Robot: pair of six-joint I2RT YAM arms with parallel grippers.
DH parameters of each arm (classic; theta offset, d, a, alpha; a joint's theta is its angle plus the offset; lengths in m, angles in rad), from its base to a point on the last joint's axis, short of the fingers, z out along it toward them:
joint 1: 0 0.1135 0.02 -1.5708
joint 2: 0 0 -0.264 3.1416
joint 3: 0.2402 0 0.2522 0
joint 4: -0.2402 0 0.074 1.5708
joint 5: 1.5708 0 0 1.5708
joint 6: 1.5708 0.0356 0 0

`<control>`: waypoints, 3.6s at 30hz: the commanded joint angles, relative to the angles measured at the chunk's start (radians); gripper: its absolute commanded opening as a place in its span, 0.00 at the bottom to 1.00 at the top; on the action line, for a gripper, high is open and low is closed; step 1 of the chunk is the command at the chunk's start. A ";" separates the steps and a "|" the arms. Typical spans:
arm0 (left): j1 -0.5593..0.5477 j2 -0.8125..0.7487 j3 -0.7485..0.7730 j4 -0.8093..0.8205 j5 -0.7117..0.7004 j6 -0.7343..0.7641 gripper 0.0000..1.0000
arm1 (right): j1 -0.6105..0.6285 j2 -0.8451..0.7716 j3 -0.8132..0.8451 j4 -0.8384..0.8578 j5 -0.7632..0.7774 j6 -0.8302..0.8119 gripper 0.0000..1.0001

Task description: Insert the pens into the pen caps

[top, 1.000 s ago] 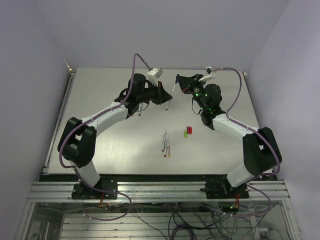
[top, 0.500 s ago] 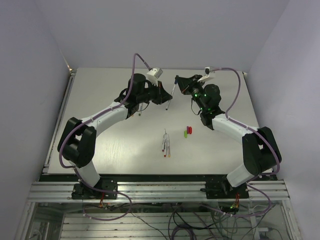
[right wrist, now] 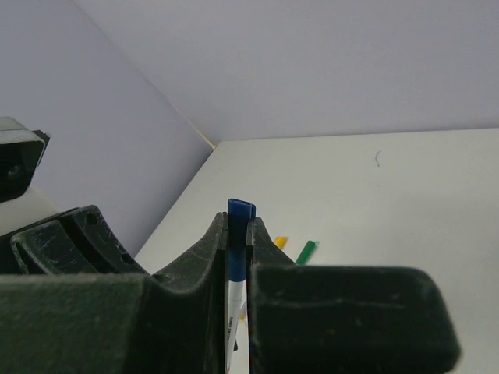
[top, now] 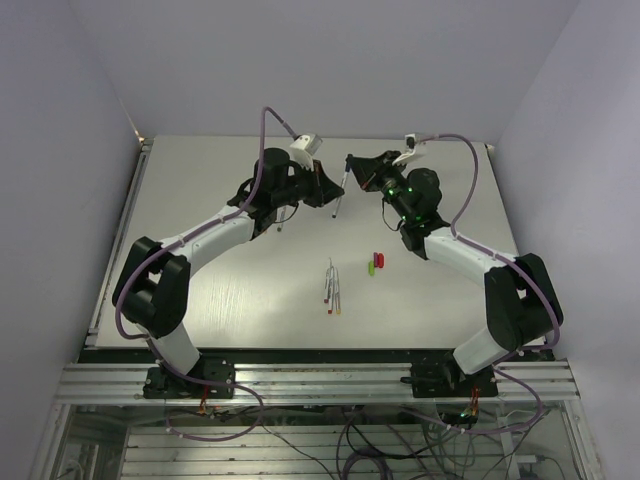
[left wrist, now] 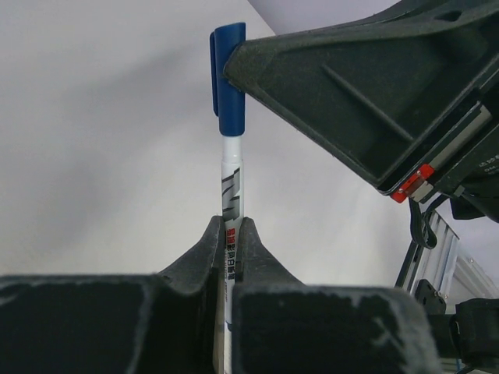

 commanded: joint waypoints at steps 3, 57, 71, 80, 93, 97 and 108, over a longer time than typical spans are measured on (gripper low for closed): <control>-0.001 -0.009 0.027 0.146 0.005 -0.038 0.07 | 0.003 0.035 0.004 -0.064 -0.139 0.016 0.00; 0.080 0.038 -0.062 -0.220 -0.288 0.217 0.07 | 0.144 -0.105 0.225 -0.322 0.482 -0.428 0.47; 0.077 0.332 0.181 -0.361 -0.440 0.224 0.07 | 0.145 -0.239 0.077 -0.453 0.663 -0.378 0.41; 0.080 0.439 0.277 -0.426 -0.529 0.193 0.09 | 0.145 -0.268 0.006 -0.506 0.680 -0.331 0.40; 0.086 0.475 0.303 -0.408 -0.533 0.165 0.34 | 0.145 -0.271 -0.015 -0.530 0.687 -0.332 0.34; 0.086 0.453 0.311 -0.399 -0.526 0.165 0.50 | 0.145 -0.273 -0.025 -0.521 0.692 -0.334 0.34; 0.086 0.340 0.352 -0.415 -0.442 0.162 0.53 | 0.113 -0.266 -0.029 -0.528 0.764 -0.267 0.53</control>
